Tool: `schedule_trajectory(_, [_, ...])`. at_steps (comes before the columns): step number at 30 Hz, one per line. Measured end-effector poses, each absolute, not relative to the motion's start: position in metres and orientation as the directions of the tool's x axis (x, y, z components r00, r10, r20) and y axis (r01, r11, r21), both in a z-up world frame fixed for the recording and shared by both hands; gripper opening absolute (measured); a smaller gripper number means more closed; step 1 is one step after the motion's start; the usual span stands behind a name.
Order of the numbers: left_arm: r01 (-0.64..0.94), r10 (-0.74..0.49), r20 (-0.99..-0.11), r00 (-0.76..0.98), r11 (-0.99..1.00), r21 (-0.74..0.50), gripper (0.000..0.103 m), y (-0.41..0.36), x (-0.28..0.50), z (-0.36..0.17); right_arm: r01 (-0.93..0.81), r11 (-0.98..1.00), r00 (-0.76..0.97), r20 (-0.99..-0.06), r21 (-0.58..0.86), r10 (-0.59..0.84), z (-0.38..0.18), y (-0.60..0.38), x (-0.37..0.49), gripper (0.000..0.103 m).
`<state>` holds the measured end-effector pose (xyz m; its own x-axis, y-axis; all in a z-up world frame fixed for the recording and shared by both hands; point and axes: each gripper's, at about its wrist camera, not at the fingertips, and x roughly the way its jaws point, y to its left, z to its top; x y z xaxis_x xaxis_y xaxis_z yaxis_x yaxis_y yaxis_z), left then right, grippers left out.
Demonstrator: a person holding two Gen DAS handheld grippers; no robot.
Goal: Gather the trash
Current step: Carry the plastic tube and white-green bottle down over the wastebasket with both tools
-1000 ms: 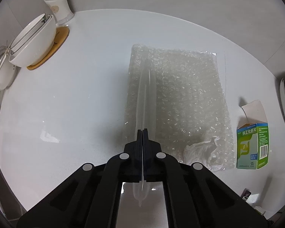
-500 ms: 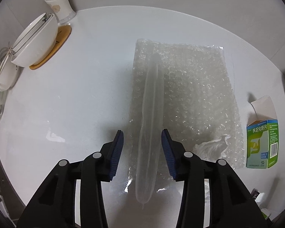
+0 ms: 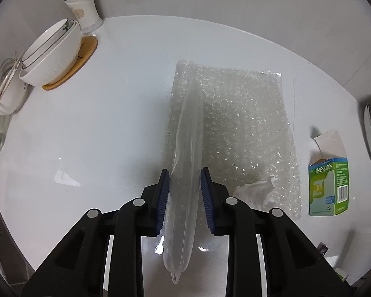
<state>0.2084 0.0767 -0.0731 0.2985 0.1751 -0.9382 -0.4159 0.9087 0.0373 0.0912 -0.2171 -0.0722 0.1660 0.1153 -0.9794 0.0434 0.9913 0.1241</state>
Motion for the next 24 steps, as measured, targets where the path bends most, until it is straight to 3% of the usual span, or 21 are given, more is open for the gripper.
schedule_trajectory(24, [-0.293,0.114,-0.900,0.421,0.956,-0.016,0.024,0.020,0.074,-0.012,-0.065,0.998,0.355,-0.934,0.021,0.043,-0.028,-0.195,0.038,0.042])
